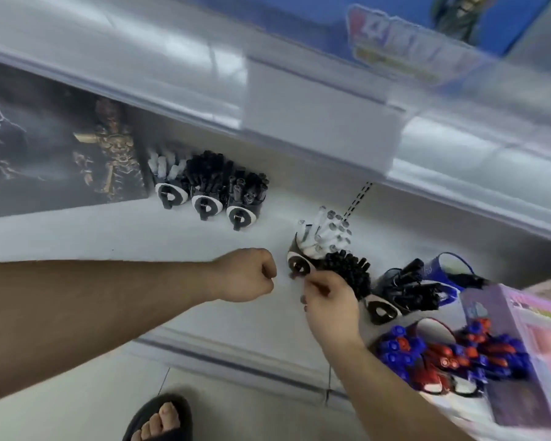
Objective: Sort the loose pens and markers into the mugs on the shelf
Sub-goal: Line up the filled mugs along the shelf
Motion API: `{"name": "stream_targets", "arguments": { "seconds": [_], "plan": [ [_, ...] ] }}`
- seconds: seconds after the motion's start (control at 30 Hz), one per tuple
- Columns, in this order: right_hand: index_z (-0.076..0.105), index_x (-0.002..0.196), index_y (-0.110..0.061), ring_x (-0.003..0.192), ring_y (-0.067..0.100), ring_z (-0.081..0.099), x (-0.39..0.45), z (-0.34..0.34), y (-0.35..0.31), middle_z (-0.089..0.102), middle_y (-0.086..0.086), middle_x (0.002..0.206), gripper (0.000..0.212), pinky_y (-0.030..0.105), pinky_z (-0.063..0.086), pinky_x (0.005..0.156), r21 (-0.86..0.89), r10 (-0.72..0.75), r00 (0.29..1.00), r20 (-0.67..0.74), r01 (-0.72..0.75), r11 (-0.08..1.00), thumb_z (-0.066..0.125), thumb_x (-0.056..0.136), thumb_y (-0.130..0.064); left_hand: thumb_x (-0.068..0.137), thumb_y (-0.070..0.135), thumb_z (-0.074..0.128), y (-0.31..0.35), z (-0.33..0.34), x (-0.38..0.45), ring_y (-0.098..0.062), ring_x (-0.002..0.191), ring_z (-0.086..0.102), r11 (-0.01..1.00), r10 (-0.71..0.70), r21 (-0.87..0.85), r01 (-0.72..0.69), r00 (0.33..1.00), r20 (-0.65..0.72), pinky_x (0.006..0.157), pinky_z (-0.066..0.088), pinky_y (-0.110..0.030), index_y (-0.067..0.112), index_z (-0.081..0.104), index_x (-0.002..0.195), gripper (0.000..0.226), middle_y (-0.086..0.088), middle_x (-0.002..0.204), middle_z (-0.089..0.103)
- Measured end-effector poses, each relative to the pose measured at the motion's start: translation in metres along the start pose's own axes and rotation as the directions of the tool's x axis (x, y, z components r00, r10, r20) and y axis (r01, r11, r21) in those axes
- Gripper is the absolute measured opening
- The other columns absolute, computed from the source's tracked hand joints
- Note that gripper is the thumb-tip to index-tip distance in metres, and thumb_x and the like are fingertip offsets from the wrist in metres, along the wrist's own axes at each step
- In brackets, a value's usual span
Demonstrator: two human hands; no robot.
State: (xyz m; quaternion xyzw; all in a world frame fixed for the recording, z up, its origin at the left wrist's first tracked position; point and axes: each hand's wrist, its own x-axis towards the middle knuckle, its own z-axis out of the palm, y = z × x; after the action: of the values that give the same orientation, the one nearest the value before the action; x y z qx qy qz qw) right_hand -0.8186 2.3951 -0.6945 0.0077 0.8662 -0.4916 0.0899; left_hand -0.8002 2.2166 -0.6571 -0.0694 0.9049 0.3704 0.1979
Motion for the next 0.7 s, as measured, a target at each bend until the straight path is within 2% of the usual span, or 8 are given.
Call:
{"name": "stream_targets", "arguments": {
  "seconds": [0.13,0.23,0.37,0.43,0.5,0.6,0.63,0.7],
  "plan": [
    [0.065,0.091,-0.027,0.075,0.020,0.064,-0.022,-0.044,0.020,0.069,0.000,0.085,0.020,0.034,0.051,0.064,0.226,0.303,0.933,-0.196,-0.258,0.939,0.055,0.086,-0.010,0.090,0.024,0.054,0.010,0.032,0.012,-0.015,0.096,0.054,0.990,-0.123,0.079,0.117,0.990,0.075,0.063,0.039,-0.021,0.021,0.052,0.125,0.035,0.004,0.120,0.056],
    [0.065,0.091,-0.014,0.064,0.022,0.056,-0.024,-0.047,0.034,0.064,0.007,0.075,0.019,0.034,0.048,0.063,0.391,0.574,0.808,-0.132,-0.489,0.780,0.049,0.089,-0.005,0.091,0.027,0.055,0.002,0.064,0.023,-0.021,0.110,0.055,0.973,-0.229,-0.012,0.229,0.973,0.030,0.078,0.043,-0.026,0.018,0.048,0.131,0.042,-0.002,0.130,0.054],
    [0.063,0.100,-0.007,0.059,0.019,0.050,-0.028,-0.021,0.034,0.053,0.007,0.071,0.011,0.033,0.047,0.058,0.408,0.657,0.745,0.120,-0.640,0.651,0.061,0.091,-0.013,0.091,0.026,0.054,0.000,0.090,0.031,-0.025,0.112,0.054,0.917,-0.336,-0.261,0.300,0.936,-0.105,0.086,0.045,-0.029,0.015,0.050,0.131,0.042,-0.005,0.130,0.055],
    [0.056,0.116,0.000,0.058,0.020,0.051,-0.021,-0.015,0.037,0.052,0.008,0.075,0.033,0.034,0.047,0.055,0.429,0.667,0.720,0.190,-0.672,0.604,0.063,0.093,-0.023,0.090,0.023,0.053,0.003,0.097,0.035,-0.031,0.110,0.057,0.879,-0.382,-0.369,0.302,0.909,-0.164,0.085,0.047,-0.033,0.011,0.054,0.128,0.040,-0.012,0.125,0.058],
    [0.050,0.128,-0.004,0.063,0.022,0.054,-0.012,-0.012,0.043,0.055,0.011,0.090,0.045,0.038,0.052,0.057,0.453,0.689,0.698,0.194,-0.687,0.569,0.063,0.092,-0.027,0.088,0.021,0.052,0.006,0.101,0.043,-0.042,0.108,0.055,0.868,-0.390,-0.407,0.286,0.899,-0.201,0.086,0.051,-0.044,-0.001,0.055,0.121,0.040,-0.024,0.118,0.056],
    [0.057,0.122,-0.010,0.066,0.025,0.056,0.001,-0.009,0.044,0.056,0.009,0.091,0.028,0.043,0.056,0.066,0.479,0.716,0.668,0.203,-0.705,0.523,0.052,0.097,-0.022,0.087,0.021,0.050,0.019,0.094,0.060,-0.041,0.079,0.057,0.839,-0.392,-0.479,0.258,0.897,-0.205,0.070,0.052,-0.038,0.004,0.061,0.092,0.021,-0.019,0.084,0.060],
    [0.063,0.116,-0.011,0.064,0.026,0.057,0.005,-0.008,0.043,0.056,0.009,0.087,0.026,0.042,0.057,0.066,0.499,0.731,0.650,0.210,-0.714,0.492,0.046,0.099,-0.020,0.089,0.023,0.049,0.022,0.092,0.067,-0.033,0.073,0.055,0.818,-0.406,-0.514,0.259,0.892,-0.198,0.069,0.053,-0.036,0.010,0.061,0.088,0.017,-0.013,0.080,0.059],
    [0.067,0.111,-0.011,0.061,0.027,0.056,0.011,-0.006,0.043,0.055,0.012,0.080,0.031,0.036,0.053,0.063,0.522,0.745,0.633,0.208,-0.717,0.463,0.038,0.100,-0.014,0.093,0.030,0.049,0.027,0.092,0.083,-0.029,0.077,0.058,0.743,-0.438,-0.608,0.281,0.890,-0.125,0.078,0.057,-0.039,0.013,0.062,0.098,0.021,-0.009,0.092,0.059]
  ]
}}
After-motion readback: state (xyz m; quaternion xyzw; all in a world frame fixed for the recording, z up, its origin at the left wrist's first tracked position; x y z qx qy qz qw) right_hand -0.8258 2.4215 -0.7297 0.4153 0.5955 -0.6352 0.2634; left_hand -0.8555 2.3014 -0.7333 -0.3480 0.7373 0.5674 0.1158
